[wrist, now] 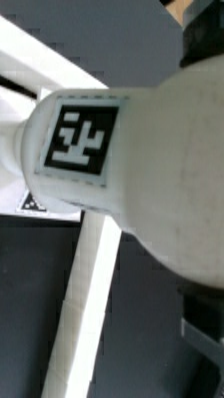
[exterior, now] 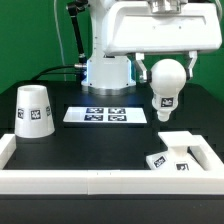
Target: Assemble lamp
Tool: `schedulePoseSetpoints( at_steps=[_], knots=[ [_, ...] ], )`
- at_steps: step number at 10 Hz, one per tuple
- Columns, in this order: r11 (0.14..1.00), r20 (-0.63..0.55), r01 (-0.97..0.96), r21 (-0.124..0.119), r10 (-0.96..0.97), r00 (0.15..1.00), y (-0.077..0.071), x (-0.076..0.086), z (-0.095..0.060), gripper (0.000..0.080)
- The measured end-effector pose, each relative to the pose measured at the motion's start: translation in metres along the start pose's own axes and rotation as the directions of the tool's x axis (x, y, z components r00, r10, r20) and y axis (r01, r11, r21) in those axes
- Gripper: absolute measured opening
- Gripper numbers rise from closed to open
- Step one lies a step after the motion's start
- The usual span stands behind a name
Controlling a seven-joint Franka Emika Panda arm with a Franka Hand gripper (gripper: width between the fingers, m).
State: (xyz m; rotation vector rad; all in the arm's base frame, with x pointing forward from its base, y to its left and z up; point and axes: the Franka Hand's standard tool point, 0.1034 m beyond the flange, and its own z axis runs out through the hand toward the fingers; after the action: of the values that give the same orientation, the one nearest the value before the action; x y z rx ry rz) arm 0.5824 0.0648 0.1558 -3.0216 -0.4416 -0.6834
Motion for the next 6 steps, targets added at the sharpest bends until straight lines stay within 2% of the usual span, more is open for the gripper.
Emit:
schedulePoseSetpoints(
  at_steps=[1, 2, 4, 6],
  knots=[
    [1.0, -0.005, 0.007, -0.002, -0.007, 1.0, 0.0, 0.0, 0.0, 0.058],
    [1.0, -0.032, 0.023, -0.011, -0.024, 0.999, 0.0, 0.006, 0.0, 0.058],
    [0.999, -0.049, 0.052, -0.008, -0.052, 0.997, -0.009, 0.019, -0.004, 0.058],
    [0.999, -0.046, 0.049, -0.008, -0.05, 0.998, -0.008, 0.017, -0.002, 0.058]
  ],
)
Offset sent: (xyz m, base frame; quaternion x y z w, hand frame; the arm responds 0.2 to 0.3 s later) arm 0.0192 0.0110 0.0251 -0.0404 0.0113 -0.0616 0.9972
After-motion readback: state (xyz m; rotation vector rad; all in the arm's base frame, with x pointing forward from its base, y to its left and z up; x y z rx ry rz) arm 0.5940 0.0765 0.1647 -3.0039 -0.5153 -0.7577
